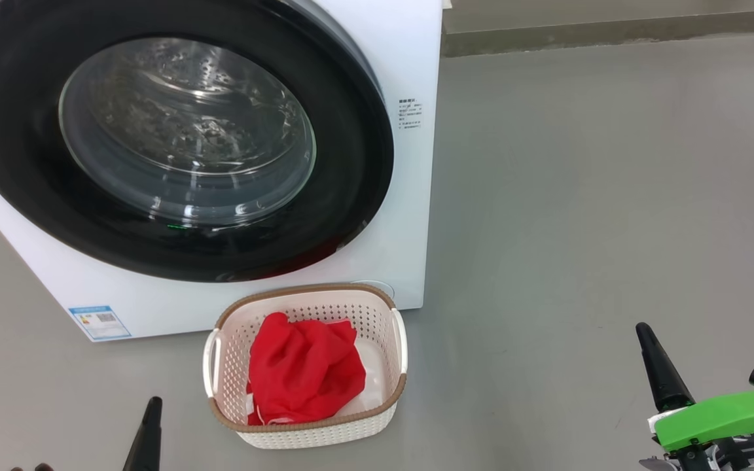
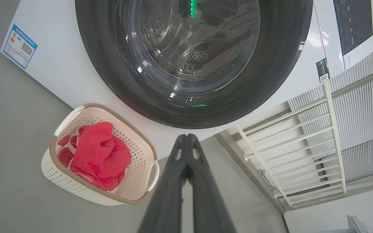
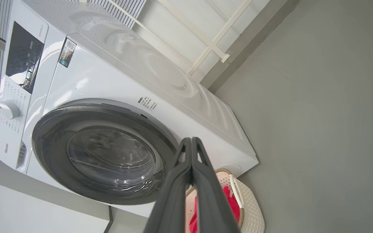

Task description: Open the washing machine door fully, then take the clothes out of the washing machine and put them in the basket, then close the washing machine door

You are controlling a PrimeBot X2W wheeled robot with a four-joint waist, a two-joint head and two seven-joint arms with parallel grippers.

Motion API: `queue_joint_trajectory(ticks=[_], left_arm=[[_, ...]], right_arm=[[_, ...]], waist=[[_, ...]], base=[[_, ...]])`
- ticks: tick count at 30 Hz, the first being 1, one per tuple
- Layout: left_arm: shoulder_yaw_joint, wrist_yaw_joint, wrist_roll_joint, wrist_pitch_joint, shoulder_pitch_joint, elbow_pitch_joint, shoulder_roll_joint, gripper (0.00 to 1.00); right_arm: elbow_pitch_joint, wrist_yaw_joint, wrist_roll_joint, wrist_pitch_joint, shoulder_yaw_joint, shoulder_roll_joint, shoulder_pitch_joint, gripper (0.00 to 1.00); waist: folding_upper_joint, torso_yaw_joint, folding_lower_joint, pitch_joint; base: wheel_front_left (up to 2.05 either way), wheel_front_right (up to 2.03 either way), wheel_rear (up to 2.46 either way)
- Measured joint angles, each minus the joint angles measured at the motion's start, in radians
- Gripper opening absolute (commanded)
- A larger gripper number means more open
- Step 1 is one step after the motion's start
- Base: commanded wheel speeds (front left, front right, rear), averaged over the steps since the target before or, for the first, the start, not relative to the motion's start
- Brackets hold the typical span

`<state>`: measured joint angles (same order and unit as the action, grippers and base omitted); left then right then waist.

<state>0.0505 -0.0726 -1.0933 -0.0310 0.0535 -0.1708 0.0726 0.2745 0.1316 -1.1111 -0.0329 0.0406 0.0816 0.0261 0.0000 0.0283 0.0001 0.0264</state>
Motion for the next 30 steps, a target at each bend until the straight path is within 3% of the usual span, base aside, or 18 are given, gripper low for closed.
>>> queue_joint_trajectory(ticks=[30], left_arm=[[0.016, -0.026, -0.293, 0.081, -0.064, -0.055, -0.020, 0.00]], right_arm=[[-0.001, 0.000, -0.280, 0.079, 0.049, -0.023, 0.021, 0.00]], waist=[[0.0000, -0.016, 0.0000, -0.017]], base=[[0.00, 0.00, 0.00]])
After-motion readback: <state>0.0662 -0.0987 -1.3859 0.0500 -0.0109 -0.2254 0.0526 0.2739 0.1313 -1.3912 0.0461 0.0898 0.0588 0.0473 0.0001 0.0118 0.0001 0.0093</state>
